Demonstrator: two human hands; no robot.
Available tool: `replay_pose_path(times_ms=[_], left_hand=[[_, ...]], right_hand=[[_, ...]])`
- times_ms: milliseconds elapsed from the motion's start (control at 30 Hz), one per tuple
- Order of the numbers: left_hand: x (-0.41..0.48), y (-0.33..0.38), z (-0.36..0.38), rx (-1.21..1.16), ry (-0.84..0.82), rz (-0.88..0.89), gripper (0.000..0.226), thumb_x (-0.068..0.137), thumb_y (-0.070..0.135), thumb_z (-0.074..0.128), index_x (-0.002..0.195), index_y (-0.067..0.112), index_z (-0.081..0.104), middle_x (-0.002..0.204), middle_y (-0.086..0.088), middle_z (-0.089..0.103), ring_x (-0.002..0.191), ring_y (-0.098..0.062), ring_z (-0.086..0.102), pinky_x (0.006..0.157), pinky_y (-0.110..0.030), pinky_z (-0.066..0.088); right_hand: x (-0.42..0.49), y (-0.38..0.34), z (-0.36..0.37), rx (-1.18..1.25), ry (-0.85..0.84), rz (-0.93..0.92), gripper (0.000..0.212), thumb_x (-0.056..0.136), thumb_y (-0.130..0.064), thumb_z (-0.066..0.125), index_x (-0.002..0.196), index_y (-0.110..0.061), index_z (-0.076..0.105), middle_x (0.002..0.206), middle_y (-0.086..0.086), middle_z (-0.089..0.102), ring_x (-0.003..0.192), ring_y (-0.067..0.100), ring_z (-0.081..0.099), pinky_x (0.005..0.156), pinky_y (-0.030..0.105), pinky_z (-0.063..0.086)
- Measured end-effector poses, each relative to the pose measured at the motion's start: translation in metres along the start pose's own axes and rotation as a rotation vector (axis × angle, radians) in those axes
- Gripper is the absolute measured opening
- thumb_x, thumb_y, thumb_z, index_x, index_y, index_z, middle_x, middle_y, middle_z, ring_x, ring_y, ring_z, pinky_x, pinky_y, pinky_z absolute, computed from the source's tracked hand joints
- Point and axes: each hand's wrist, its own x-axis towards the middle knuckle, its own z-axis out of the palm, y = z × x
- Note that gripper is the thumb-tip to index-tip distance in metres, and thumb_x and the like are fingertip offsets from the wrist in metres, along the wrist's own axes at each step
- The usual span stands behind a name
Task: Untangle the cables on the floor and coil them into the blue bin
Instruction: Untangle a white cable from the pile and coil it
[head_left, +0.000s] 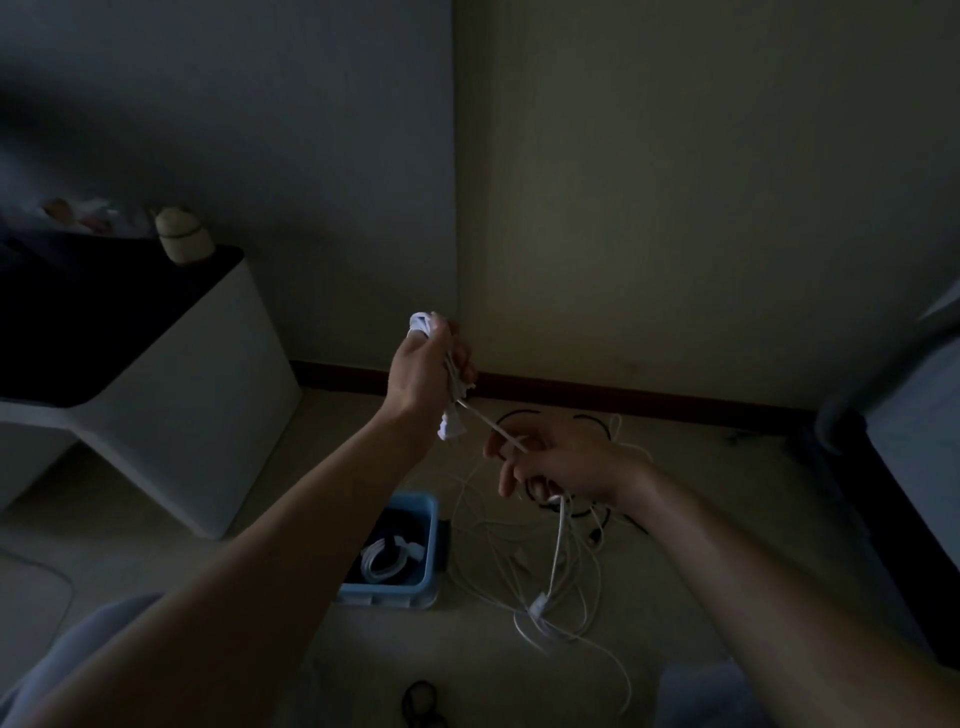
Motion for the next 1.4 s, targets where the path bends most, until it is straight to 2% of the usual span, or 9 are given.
replay_pose_path(times_ms=[200,267,400,533,667,800,933,1100,1400], left_hand=[[-0.005,-0.011,0.003,0.398,-0.058,0.319,0.029,0.098,0.015,0.04,0.075,0.001,0.031,0.072,-0.016,0.034,0.061,-0.028,0.026,0.053,-0.035,0.026],[-0.003,-0.02,-0.002,0.656,-0.131,0.413,0.023,0.096,0.018,0.042,0.076,0.012,0.03,0.073,-0.006,0.041,0.061,-0.014,0.034,0.051,-0.035,0.032],[-0.008,-0.038,-0.009,1.125,-0.298,0.511,0.018,0.104,0.022,0.04,0.096,0.008,0.033,0.077,-0.008,0.056,0.06,-0.03,0.052,0.047,-0.04,0.039],[-0.011,-0.036,-0.008,1.334,-0.292,0.497,0.022,0.105,0.034,0.038,0.103,0.012,0.036,0.08,-0.002,0.055,0.064,-0.027,0.056,0.054,-0.037,0.046],[-0.018,-0.029,-0.009,1.564,-0.292,0.514,0.03,0.104,0.038,0.038,0.11,0.013,0.054,0.106,-0.008,0.057,0.089,-0.031,0.06,0.072,-0.045,0.053],[-0.015,-0.023,-0.009,1.435,-0.352,0.362,0.038,0.1,0.052,0.037,0.082,0.022,0.053,0.087,0.005,0.057,0.083,-0.019,0.059,0.068,-0.035,0.043],[-0.011,-0.023,-0.012,1.379,-0.507,0.155,0.051,0.084,0.074,0.051,0.078,0.023,0.055,0.078,0.006,0.058,0.069,-0.012,0.055,0.059,-0.032,0.038],[-0.001,-0.03,-0.015,1.347,-0.572,0.104,0.039,0.086,0.059,0.065,0.073,0.024,0.055,0.074,0.006,0.056,0.064,-0.008,0.052,0.056,-0.025,0.038],[0.004,-0.03,-0.02,1.249,-0.529,0.092,0.043,0.096,0.05,0.056,0.085,0.009,0.066,0.074,-0.002,0.06,0.063,-0.012,0.053,0.06,-0.03,0.042]], right_hand=[[0.0,-0.003,0.003,-0.061,-0.05,0.013,0.04,0.082,0.012,0.049,0.106,-0.019,0.06,0.084,0.004,0.072,0.05,-0.002,0.054,0.05,0.017,0.041],[0.0,-0.003,0.004,-0.024,-0.039,-0.03,0.039,0.082,0.014,0.05,0.108,-0.012,0.061,0.088,0.009,0.071,0.054,-0.003,0.056,0.051,0.015,0.042],[-0.002,-0.003,0.003,0.012,-0.029,-0.09,0.039,0.076,0.014,0.05,0.101,-0.012,0.066,0.088,0.011,0.07,0.071,0.004,0.065,0.06,0.017,0.046],[0.001,0.005,0.001,0.064,-0.002,-0.1,0.04,0.082,0.021,0.046,0.105,-0.004,0.067,0.097,0.015,0.074,0.087,0.018,0.071,0.078,0.03,0.055],[0.003,0.009,0.0,0.085,0.043,-0.077,0.048,0.083,0.025,0.043,0.104,-0.009,0.069,0.091,0.008,0.076,0.087,0.021,0.073,0.077,0.035,0.057],[0.001,0.01,-0.01,0.092,0.245,-0.048,0.032,0.089,0.015,0.053,0.105,-0.009,0.068,0.084,0.008,0.076,0.078,0.024,0.075,0.068,0.039,0.059],[0.002,0.013,-0.022,-0.009,0.449,0.044,0.016,0.094,-0.005,0.061,0.098,-0.017,0.069,0.082,0.004,0.075,0.059,0.021,0.07,0.05,0.031,0.055],[-0.005,0.008,-0.026,-0.024,0.317,0.159,0.024,0.098,-0.029,0.06,0.082,-0.012,0.067,0.067,0.004,0.068,0.046,0.015,0.063,0.044,0.024,0.047],[-0.007,0.007,-0.03,0.209,0.275,0.078,0.026,0.095,-0.03,0.062,0.072,-0.018,0.069,0.081,0.012,0.067,0.057,0.017,0.061,0.054,0.03,0.049]])
